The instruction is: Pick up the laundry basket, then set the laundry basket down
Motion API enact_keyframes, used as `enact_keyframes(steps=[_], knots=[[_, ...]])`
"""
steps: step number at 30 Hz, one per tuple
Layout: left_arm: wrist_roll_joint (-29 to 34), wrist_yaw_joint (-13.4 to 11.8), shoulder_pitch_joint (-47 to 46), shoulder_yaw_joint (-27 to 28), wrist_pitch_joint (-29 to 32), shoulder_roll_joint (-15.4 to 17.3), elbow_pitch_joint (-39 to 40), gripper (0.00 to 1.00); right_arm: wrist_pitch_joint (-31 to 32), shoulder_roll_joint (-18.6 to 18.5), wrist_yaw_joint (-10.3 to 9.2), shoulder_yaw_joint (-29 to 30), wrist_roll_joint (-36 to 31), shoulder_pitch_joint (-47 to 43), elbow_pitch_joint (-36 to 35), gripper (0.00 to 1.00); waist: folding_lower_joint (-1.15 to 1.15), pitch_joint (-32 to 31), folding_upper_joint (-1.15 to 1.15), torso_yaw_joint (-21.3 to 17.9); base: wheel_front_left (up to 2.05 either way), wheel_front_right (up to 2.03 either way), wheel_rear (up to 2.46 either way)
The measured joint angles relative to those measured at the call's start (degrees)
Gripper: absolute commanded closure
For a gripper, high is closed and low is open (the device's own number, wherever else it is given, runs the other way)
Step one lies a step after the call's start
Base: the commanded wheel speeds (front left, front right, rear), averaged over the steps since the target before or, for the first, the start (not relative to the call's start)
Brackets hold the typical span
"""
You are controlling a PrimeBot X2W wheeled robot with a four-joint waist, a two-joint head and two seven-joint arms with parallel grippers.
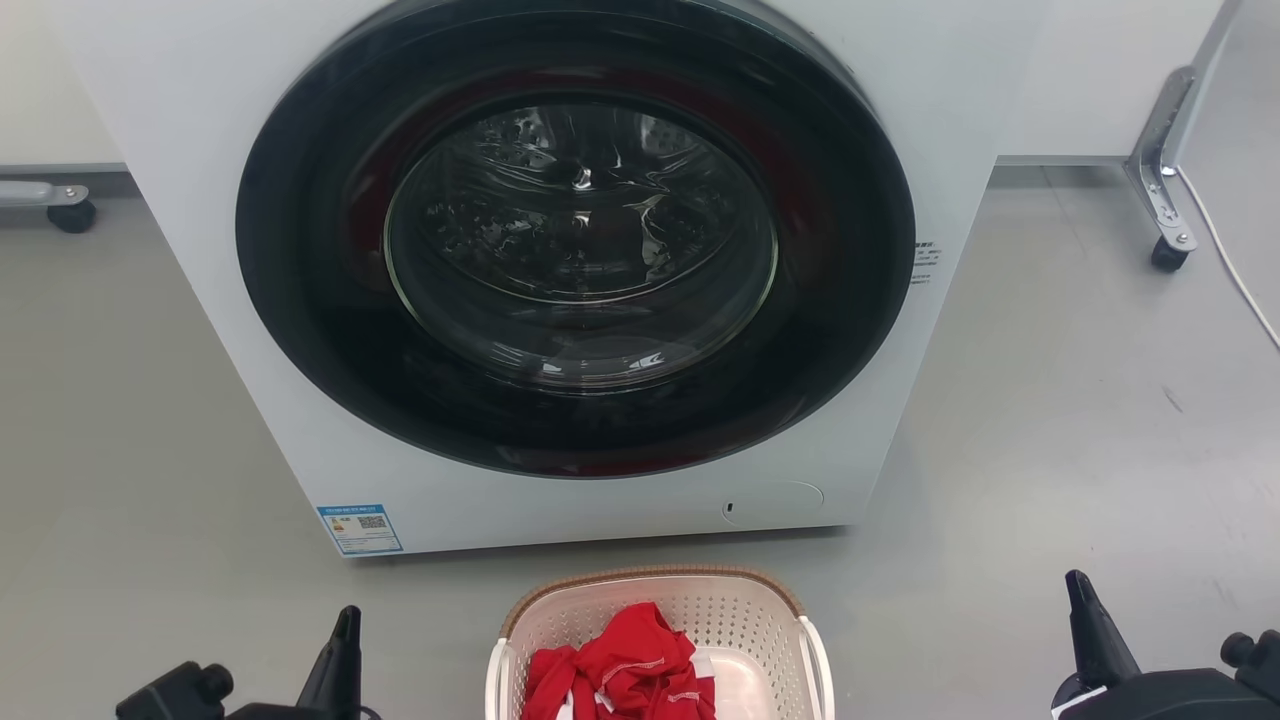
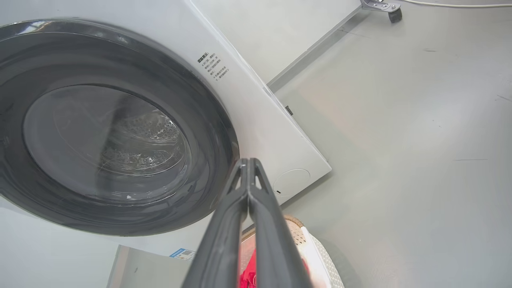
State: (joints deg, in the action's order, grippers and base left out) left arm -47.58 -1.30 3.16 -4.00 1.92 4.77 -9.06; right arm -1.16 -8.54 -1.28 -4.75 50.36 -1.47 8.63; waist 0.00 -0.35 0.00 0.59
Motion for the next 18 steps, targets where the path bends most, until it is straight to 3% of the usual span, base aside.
enact_keyframes(steps=[18], knots=[[-14.39,2.90,-2.31,3.12,1.49,-0.80,-2.57,1.00,2.64,2.01,2.68,4.07,13.57,2.22,2.86,1.00,0.00,0.15,0.00,-0.20,0.00,0.00,0.00]])
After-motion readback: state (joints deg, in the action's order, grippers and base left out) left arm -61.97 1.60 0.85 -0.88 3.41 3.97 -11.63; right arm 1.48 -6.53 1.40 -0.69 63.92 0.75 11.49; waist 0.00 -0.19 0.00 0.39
